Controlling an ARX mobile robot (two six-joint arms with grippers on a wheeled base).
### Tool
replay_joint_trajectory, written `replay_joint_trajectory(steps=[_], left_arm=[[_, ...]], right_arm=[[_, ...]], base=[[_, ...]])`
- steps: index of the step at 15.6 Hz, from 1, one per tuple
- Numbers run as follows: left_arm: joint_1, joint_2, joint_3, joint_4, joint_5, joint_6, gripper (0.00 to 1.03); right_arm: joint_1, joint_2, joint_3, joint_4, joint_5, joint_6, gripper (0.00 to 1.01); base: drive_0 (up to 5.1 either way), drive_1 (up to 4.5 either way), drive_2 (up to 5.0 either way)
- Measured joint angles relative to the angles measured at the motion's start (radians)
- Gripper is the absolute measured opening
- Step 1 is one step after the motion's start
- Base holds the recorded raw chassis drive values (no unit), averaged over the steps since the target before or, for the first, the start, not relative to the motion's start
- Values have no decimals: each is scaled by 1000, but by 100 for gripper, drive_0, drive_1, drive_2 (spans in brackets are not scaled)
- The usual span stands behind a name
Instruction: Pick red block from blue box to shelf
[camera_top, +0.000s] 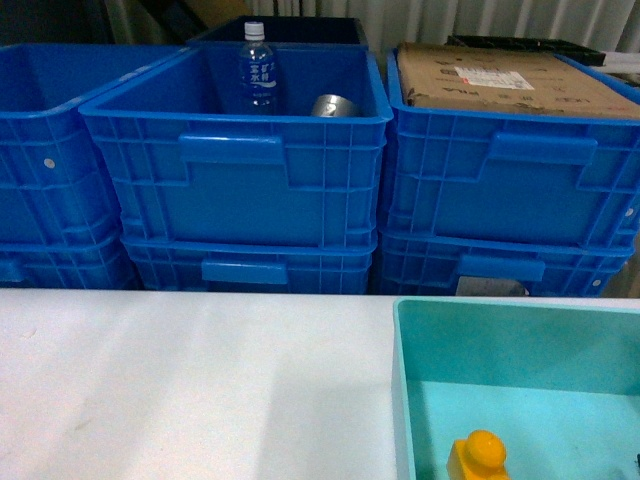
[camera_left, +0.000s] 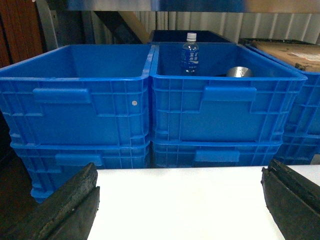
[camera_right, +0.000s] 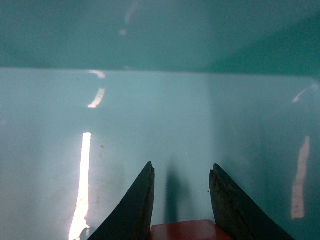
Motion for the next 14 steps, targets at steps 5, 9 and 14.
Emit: replay_joint_trajectory(steps=[5,9,14], left_arm=[[0,0,0,0,0,0,98],[0,0,0,0,0,0,98],[0,0,0,0,0,0,98]], right_arm=[[2,-576,23,-268,-78,-84,27],[-79,-1003,16,-428,-123,-159,27],[-81,-1365,-107,-638,-116,-98,27]], base=[[0,0,0],[0,0,0],[0,0,0]])
